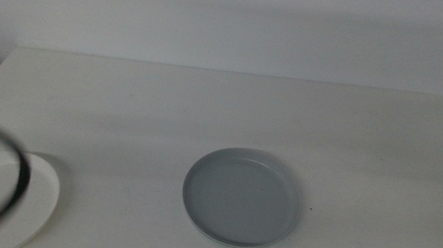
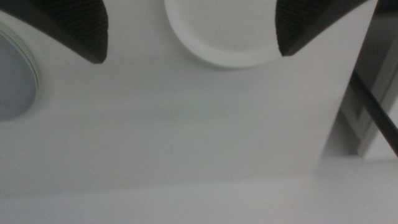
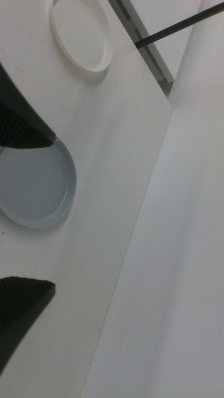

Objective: Stack the three bowls on top of each other.

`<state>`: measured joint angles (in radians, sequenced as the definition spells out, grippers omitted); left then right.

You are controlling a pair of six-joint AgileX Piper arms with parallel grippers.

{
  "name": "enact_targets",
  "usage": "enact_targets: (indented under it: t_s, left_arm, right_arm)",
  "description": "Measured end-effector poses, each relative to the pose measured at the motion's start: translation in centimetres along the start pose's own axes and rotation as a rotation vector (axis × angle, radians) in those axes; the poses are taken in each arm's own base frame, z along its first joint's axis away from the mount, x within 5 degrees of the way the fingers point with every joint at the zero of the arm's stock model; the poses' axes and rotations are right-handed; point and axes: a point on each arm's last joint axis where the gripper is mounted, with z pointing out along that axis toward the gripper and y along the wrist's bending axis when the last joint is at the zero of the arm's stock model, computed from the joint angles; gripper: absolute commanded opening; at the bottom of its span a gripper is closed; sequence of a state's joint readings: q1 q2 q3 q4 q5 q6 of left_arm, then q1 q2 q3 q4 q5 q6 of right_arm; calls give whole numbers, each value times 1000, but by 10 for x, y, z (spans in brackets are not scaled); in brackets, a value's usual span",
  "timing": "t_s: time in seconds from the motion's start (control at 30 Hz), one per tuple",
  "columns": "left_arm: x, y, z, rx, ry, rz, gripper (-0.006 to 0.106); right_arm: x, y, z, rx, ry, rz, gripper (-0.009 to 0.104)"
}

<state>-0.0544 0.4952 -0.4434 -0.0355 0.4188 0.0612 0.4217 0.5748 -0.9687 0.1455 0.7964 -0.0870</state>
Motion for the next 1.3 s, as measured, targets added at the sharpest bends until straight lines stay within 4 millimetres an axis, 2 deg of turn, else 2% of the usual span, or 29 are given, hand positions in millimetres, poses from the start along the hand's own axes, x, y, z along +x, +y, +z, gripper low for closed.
enact_targets:
  t_s: [0.13,0.27,0.63,0.77,0.9,1.03,1.3]
  left_arm:
    - [-36,0,10,16,175,-13,86]
    - [-55,0,24,29,291,-28,86]
    - [-50,0,68,26,434,-68,86]
    - [-59,3,83,19,509,-77,86]
    - [-71,21,104,-19,617,-78,86]
    - [-70,45,125,-18,743,-75,86]
    - [-39,97,155,-16,881,-117,86]
  right_arm:
    - [0,0,0,0,0,0,55]
    - [0,0,0,0,-1,0,55]
    - [0,0,0,0,-2,0,55]
    - [0,0,0,0,-3,0,55]
    - [0,0,0,0,-5,0,55]
    - [0,0,0,0,-6,0,55]
    - [0,0,0,0,-6,0,55]
